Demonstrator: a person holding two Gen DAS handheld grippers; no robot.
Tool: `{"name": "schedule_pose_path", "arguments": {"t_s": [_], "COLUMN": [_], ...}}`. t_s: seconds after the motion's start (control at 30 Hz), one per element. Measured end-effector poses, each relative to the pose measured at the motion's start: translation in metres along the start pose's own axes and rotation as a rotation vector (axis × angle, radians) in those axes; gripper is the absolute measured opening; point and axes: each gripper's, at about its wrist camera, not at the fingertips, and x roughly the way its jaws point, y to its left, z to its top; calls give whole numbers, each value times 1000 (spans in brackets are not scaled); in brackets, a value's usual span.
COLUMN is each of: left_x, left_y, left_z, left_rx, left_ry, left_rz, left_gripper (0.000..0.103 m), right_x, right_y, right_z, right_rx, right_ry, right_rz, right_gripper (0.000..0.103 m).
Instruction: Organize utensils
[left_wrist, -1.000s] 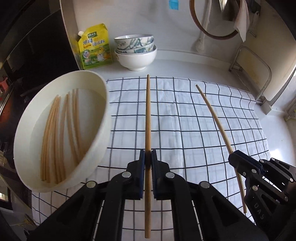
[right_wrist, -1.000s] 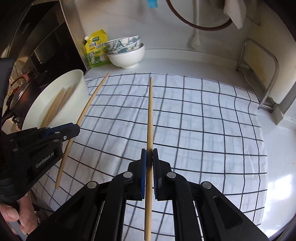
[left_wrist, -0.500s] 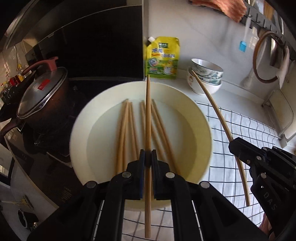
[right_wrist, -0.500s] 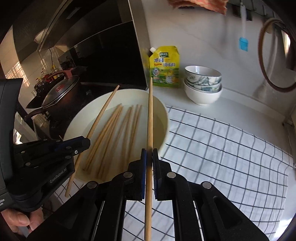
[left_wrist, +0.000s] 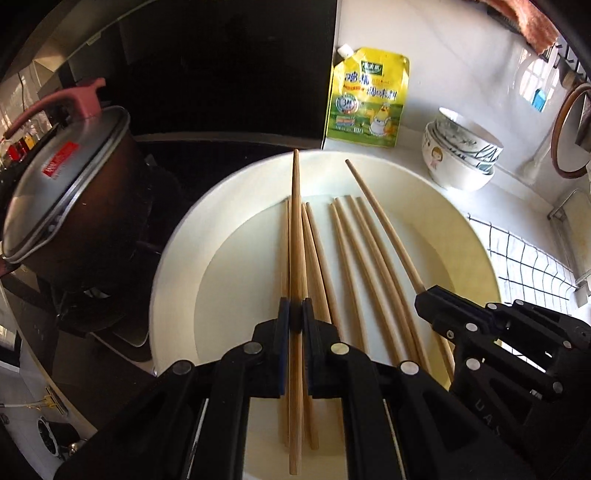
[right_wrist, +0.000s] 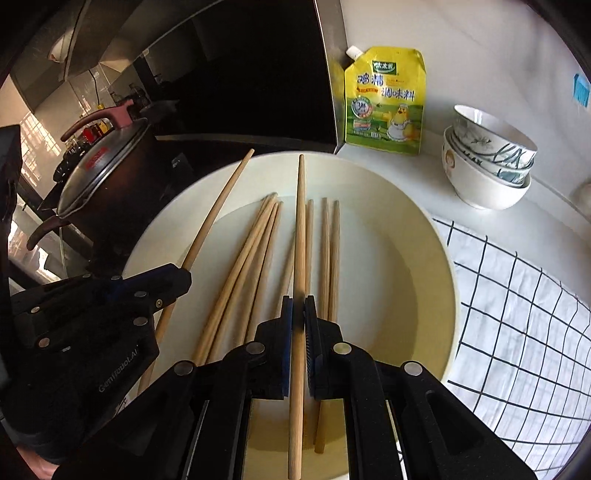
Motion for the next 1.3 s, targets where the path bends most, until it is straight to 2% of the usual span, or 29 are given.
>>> {"name": "schedule_pose_path", "arguments": {"t_s": [0.27, 0.33, 0.37, 0.4, 0.47, 0.57, 0.63, 0.67, 1.3], "left_x": [20, 19, 18, 17, 14, 8, 0, -5, -51], "left_y": [7, 9, 11, 12, 16, 20, 22, 22, 16], "left_z": [-6, -7, -8, -9, -12, -16, -18, -19, -31], "left_rx": [-6, -15, -19, -25, -37, -48, -51, -51, -38], "left_ry": [51, 53, 56, 58, 57, 49, 26, 9, -62], "left_rz": [-17, -16, -10, -4, 0, 5, 10, 13, 22], "left_gripper": [8, 11, 14, 21, 27, 43, 62, 64, 65], "right_x": [16, 15, 13, 10, 6, -3, -10, -13, -62], "right_y": [-6, -7, -8, -8, -9, -11, -12, -12, -3], "right_z": [-3, -4, -4, -6, -7, -11, -14, -16, -32], "right_rx": [20, 23, 24, 26, 32, 42, 48, 48, 41], "right_ry": [31, 25, 19, 13, 3, -9, -15, -18, -88], "right_rz": [-30, -37, -41, -44, -45, -48, -51, -53, -90], "right_gripper": [7, 11, 15, 15, 16, 17, 17, 17, 24]}}
